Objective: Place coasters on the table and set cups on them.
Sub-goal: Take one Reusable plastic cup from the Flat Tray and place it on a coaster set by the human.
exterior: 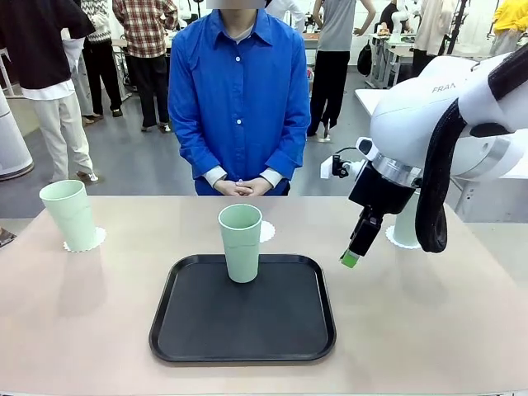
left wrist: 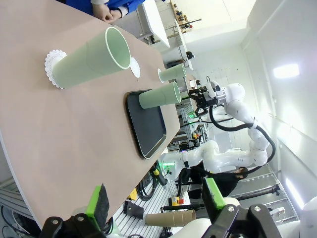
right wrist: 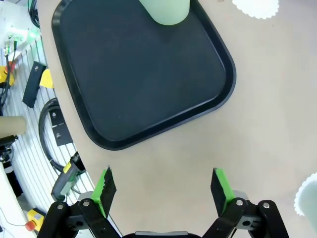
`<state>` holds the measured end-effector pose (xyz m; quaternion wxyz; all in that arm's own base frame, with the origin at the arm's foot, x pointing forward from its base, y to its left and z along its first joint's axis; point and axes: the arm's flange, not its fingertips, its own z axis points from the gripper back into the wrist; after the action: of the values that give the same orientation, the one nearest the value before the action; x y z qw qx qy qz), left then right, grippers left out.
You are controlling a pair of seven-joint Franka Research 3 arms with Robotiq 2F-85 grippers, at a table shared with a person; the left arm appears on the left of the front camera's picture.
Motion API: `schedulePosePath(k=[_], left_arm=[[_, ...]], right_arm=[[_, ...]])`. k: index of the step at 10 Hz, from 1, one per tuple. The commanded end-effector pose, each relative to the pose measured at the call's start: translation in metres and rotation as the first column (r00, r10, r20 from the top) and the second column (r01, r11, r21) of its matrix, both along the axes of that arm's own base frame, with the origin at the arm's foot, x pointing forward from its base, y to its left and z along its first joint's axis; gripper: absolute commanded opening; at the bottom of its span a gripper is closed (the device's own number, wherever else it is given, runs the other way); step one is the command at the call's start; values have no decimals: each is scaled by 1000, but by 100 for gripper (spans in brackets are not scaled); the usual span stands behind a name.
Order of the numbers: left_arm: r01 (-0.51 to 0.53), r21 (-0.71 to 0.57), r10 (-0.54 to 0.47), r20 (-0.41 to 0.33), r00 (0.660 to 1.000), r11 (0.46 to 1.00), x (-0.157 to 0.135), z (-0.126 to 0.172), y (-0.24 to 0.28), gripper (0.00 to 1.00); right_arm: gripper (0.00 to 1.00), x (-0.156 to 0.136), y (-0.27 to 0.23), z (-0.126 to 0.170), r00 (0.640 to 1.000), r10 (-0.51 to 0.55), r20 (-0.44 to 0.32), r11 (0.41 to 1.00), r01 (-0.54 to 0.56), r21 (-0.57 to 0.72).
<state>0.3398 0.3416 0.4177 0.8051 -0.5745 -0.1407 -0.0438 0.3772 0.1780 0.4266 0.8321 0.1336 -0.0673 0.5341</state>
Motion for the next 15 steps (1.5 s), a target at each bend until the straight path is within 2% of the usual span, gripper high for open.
schedulePosePath(k=[1,2,3,4,5,7,8,9,11,12,13,14,15], left_arm=[[5,-1,-5,4,1000,1000,-3,1,0,100],[5,-1,-5,4,1000,1000,-3,1,0,100],[5,-1,-5,4,1000,1000,-3,1,0,100],[5,-1,-5,4,1000,1000,-3,1,0,100],[5,-1,-5,4,1000,1000,-3,1,0,100],[5,-1,-5,4,1000,1000,-3,1,0,100],[5,-1,-5,4,1000,1000,-3,1,0,100],[5,-1,-5,4,1000,1000,-3,1,0,100],[5,-1,-5,4,1000,1000,-3,1,0,100],[5,-1,-5,4,1000,1000,-3,1,0,100],[5,-1,-5,4,1000,1000,-3,1,0,100],[5,-1,-5,4,1000,1000,-3,1,0,100],[5,-1,-5,4,1000,1000,-3,1,0,100]], right_arm=[[100,-3,1,0,1000,-6,4,1000,6,-14],[100,0,0,0,1000,0,0,1000,0,0],[100,18,-7,-8,995,97,26,957,-100,273],[100,31,-4,-20,987,153,52,886,-160,436],[100,40,-5,-29,983,167,79,826,-184,533],[100,54,-14,-41,970,203,132,696,-238,677],[100,58,-20,-48,958,194,213,633,-288,719],[100,55,-20,-57,949,196,247,598,-315,737],[100,56,-17,-70,952,140,271,617,-298,728],[100,58,-14,-71,963,76,260,654,-245,716],[100,57,-8,-63,982,-42,183,744,-91,662],[100,57,-24,-69,957,143,251,623,-284,729],[100,57,-24,-69,957,143,251,623,-284,729]])
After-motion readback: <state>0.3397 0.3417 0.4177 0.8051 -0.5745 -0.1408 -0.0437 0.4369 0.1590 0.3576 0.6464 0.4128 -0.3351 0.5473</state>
